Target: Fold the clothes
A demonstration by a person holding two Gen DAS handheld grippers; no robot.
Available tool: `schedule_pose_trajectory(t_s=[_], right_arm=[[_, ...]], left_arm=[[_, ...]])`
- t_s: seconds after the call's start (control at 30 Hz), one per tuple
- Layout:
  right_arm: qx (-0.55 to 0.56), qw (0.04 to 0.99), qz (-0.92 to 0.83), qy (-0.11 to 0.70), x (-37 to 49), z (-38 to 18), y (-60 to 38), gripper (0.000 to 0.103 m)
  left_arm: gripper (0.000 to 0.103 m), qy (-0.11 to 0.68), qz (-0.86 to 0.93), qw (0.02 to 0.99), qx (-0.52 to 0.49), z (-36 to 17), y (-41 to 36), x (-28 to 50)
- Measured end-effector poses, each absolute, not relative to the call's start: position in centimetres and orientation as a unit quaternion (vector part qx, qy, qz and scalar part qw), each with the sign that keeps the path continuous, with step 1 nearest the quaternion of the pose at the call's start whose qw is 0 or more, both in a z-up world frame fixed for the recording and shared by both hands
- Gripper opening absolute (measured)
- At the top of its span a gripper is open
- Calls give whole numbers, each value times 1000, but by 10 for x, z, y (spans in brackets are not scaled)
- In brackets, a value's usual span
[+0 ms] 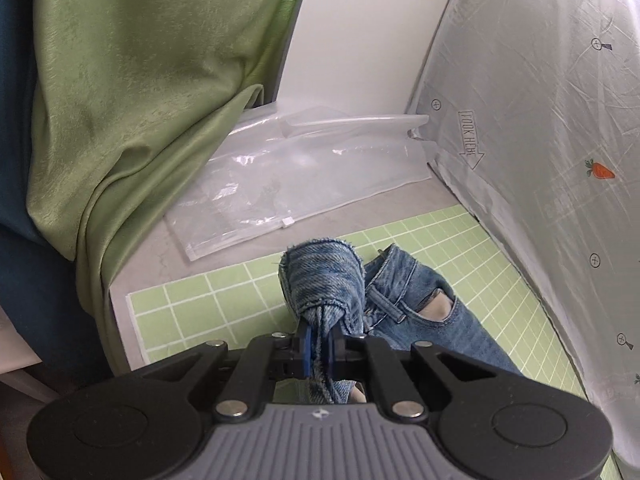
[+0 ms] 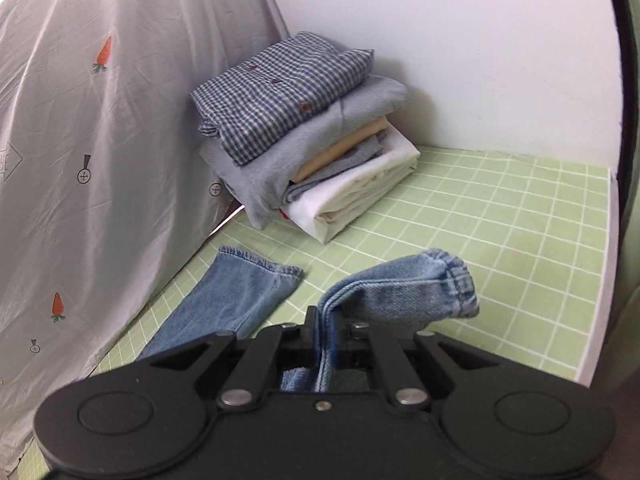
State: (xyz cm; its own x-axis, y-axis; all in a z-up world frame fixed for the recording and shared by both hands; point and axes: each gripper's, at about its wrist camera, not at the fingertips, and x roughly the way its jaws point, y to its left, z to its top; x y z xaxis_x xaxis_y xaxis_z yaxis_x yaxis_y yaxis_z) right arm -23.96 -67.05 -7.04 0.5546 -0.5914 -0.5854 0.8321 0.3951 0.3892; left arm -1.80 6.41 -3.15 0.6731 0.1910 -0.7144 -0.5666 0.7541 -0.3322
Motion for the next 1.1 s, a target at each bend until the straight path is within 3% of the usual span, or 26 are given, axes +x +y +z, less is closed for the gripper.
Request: schedule_pose_trajectory(t_s=[0.2,0.37,0.6,0.8,0.87,0.9,0.93,0.97,1.0,1.03,1.1], right_arm=[[324,844,-406,135,-194,-28,-681,5],[304,851,-413,115,-146,-15,-692,5],[302,836,-431,152,-76,-41,-713,5],[286,839,-423,187,37,-57,-758,5],[298,842,-400,205,78,-70,-776,16],[295,841,-396,220,97,-77,-783,40],[282,837,-407,232,102,-82,-782,55],[267,833,-420,243,105,-86,-780,55],[252,827,-432,254,109,-91,-778,56],[252,824,-438,255,101,-95,-775,61],[262,806,-459,266,78,-111,-772,73]], left_arm=[[8,303,206,882,-298,0,60,13],[8,300,214,879,-303,-4,51,53],[8,325,224,868,-302,-28,32,119],[10,342,210,873,-277,-52,6,224],[24,367,207,872,-249,-65,-6,266],[37,374,208,870,-246,-67,-11,275],[50,380,209,868,-243,-68,-16,284],[57,384,209,867,-240,-70,-22,292],[76,370,204,874,-238,-67,-27,289],[88,361,202,881,-229,-65,-35,283],[90,360,198,888,-206,-64,-48,273]])
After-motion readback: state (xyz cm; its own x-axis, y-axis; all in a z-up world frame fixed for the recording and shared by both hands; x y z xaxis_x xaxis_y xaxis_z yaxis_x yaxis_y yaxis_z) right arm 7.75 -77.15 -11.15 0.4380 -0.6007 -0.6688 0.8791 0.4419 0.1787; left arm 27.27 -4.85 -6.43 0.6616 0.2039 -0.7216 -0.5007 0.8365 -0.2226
